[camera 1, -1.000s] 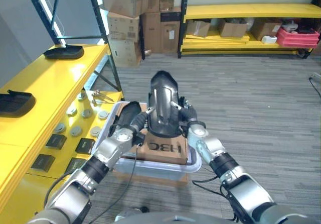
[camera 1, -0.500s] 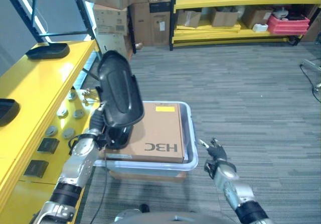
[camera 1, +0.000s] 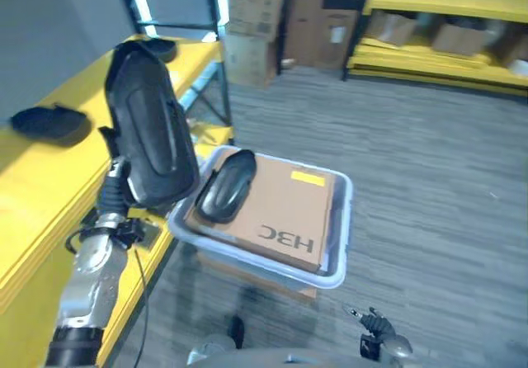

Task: Move parts from the plastic box to the shelf.

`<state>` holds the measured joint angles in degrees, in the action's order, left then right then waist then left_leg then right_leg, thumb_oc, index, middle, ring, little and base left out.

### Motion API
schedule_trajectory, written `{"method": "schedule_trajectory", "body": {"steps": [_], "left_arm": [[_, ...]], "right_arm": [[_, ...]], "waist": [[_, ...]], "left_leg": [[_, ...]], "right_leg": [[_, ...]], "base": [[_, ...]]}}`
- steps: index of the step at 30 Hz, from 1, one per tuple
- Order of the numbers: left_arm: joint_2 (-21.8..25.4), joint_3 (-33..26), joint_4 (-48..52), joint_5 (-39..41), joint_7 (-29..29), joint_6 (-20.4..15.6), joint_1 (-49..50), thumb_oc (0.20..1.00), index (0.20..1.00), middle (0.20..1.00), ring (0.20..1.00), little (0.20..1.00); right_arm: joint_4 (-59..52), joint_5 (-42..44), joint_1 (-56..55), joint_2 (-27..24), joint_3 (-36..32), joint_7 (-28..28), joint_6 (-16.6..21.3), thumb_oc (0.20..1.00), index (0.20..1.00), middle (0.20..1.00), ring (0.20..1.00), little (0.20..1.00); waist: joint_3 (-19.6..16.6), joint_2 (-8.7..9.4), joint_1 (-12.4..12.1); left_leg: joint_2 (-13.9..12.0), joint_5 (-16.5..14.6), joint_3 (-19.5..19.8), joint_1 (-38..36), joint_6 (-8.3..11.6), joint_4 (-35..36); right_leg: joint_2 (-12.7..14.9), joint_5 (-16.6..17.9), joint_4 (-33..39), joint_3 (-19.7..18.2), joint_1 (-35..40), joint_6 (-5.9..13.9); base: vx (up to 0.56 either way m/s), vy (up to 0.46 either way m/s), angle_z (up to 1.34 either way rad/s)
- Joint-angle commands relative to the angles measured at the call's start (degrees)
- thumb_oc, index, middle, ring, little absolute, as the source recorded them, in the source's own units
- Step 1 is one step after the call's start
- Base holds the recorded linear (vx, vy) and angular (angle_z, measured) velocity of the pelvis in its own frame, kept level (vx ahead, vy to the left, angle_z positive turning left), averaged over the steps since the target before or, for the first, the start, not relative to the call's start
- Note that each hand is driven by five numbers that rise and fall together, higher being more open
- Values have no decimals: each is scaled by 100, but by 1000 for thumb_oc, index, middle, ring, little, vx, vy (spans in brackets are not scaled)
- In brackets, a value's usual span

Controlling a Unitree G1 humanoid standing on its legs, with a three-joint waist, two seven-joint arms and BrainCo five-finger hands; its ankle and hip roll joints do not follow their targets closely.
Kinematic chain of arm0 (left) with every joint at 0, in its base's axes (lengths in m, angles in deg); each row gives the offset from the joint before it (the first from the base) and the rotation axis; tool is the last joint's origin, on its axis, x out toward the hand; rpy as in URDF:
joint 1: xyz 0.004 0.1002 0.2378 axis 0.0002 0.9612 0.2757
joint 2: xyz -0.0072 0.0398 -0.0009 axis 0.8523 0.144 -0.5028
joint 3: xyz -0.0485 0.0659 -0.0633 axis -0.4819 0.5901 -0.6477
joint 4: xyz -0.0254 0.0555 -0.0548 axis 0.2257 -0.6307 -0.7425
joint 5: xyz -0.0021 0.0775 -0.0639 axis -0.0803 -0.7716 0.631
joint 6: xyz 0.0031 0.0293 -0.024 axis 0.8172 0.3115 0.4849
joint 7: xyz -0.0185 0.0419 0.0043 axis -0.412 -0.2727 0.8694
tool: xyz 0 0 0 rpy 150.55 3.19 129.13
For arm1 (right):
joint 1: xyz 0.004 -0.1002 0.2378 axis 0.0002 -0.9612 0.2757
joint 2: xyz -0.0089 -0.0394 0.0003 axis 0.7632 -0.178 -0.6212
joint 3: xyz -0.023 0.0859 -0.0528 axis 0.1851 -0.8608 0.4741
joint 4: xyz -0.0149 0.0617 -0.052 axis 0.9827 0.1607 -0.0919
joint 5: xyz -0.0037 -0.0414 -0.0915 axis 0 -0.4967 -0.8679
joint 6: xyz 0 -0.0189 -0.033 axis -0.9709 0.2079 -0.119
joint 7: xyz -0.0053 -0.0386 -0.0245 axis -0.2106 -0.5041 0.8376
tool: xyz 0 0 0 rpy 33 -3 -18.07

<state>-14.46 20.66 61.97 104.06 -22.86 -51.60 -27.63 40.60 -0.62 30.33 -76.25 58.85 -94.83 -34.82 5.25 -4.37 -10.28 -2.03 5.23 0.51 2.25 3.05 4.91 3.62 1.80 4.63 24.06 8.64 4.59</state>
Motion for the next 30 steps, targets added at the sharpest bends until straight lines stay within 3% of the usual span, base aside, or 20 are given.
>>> {"method": "schedule_trajectory", "body": {"steps": [1, 2, 5, 7, 9, 10, 16, 19, 20, 22, 24, 27, 28, 29, 30], "left_arm": [[258, -384, 282, 100, 210, -599, -252, 200, 200, 200, 200, 200], [252, -358, 257, 98, 261, -588, -263, 200, 200, 200, 200, 200], [214, -179, 148, -83, 100, -737, -365, 200, 200, 200, 200, 200], [223, -123, 135, -169, -65, -803, -386, 200, 200, 200, 200, 200], [258, -137, 173, -249, -257, -859, -358, 200, 200, 200, 200, 200], [310, -305, 270, -406, -378, -834, -254, 200, 200, 200, 200, 200], [471, -674, 390, -503, -244, -666, -27, 200, 200, 200, 200, 200], [557, -727, 323, -517, -134, -662, -11, 200, 200, 200, 200, 200], [644, -650, 163, -550, -98, -720, -118, 200, 200, 200, 200, 200], [660, -588, 103, -564, -106, -735, -172, 200, 200, 200, 200, 200], [738, -438, 3, -585, -226, -801, -253, 200, 200, 200, 200, 200], [779, -319, -17, -597, -332, -747, -365, 200, 200, 200, 200, 200], [788, -240, -1, -654, -425, -672, -483, 200, 200, 200, 200, 200], [822, -87, -37, -704, -551, -589, -679, 200, 200, 200, 200, 200], [837, -11, -53, -731, -622, -565, -754, 200, 200, 200, 200, 200]], "right_arm": [[-293, -116, 26, 50, -64, -212, 44, 1000, 1000, 1000, 1000, 1000], [-291, -47, -31, 53, -72, -265, 73, 1000, 1000, 1000, 1000, 1000], [-302, -71, -113, 61, -8, -320, 110, 1000, 1000, 1000, 1000, 1000], [-280, -74, -116, 47, 47, -296, 141, 1000, 1000, 1000, 1000, 1000], [-252, -158, -95, 48, 134, -262, 142, 1000, 1000, 1000, 1000, 1000], [-218, -214, -35, 72, 231, -267, 67, 1000, 1000, 1000, 1000, 1000], [41, -41, 187, 233, 328, -336, 37, 1000, 1000, 1000, 1000, 1000], [59, 64, 235, 317, 335, -447, 28, 1000, 1000, 1000, 1000, 1000], [11, 62, 194, 392, 301, -511, 13, 1000, 1000, 1000, 1000, 1000], [5, 58, 163, 403, 276, -510, 38, 1000, 1000, 1000, 1000, 1000], [22, -15, 107, 420, 215, -468, 74, 1000, 1000, 1000, 1000, 1000], [125, -117, 98, 381, 173, -334, 145, 1000, 1000, 1000, 1000, 1000], [234, -143, 125, 352, 144, -258, 226, 1000, 1000, 1000, 1000, 1000], [450, -135, 178, 315, 65, -128, 358, 1000, 1000, 1000, 1000, 1000], [541, -131, 199, 303, 21, -82, 410, 1000, 1000, 1000, 1000, 1000]], "waist": [[-35, 207, 54], [-38, 214, 114], [27, 195, 300], [58, 193, 323], [91, 187, 258], [95, 179, 96], [-24, 200, -242], [-75, 204, -325], [-82, 186, -261], [-63, 179, -198], [91, 63, 127], [215, 28, 350], [282, 27, 445], [363, 153, 587], [383, 223, 651]], "left_leg": [[-525, 406, -1123, 456, 390, -118], [-639, 413, -1446, 438, 490, -88], [-862, 605, -2418, 449, 525, -142], [-855, 634, -2572, 466, 488, -146], [-768, 612, -2511, 521, 430, -173], [-596, 494, -2346, 579, 339, -278], [-109, -28, -1984, 508, -26, -551], [120, -226, -1813, 492, -245, -713], [379, -474, -1738, 426, -561, -848], [485, -588, -1703, 404, -675, -911], [659, -771, -1498, 152, -889, -879], [675, -804, -1251, -20, -846, -823], [588, -736, -1200, 5, -788, -841], [597, -818, -977, -66, -676, -873], [605, -873, -873, -94, -639, -890]], "right_leg": [[371, -74, -181, -27, -305, 370], [377, -120, -173, 102, -240, 419], [409, -120, -371, 628, -247, 398], [426, -152, -496, 739, -277, 385], [440, -232, -613, 758, -288, 352], [466, -369, -729, 744, -240, 303], [661, -719, -1089, 709, -83, 314], [811, -896, -1630, 617, -98, 390], [1265, -670, -2981, 418, -453, 575], [1391, -597, -3558, 244, -692, 635], [1366, -277, -5088, -524, -1664, 712], [1147, -96, -4880, -1016, -2164, 644], [1032, 135, -4199, -1129, -2248, 511], [992, 360, -2805, -1410, -2120, 531], [989, 500, -2232, -1560, -2075, 569]], "base": [[2, 13, 170], [30, 28, 174], [7, 74, 176], [18, 115, 164], [142, 206, 101], [178, 193, 20], [209, 200, 20], [200, 233, 31], [200, 316, 54], [167, 272, 57], [153, 201, 75], [56, -67, 58], [103, -325, 43], [139, -401, 69], [232, -433, 93]]}}
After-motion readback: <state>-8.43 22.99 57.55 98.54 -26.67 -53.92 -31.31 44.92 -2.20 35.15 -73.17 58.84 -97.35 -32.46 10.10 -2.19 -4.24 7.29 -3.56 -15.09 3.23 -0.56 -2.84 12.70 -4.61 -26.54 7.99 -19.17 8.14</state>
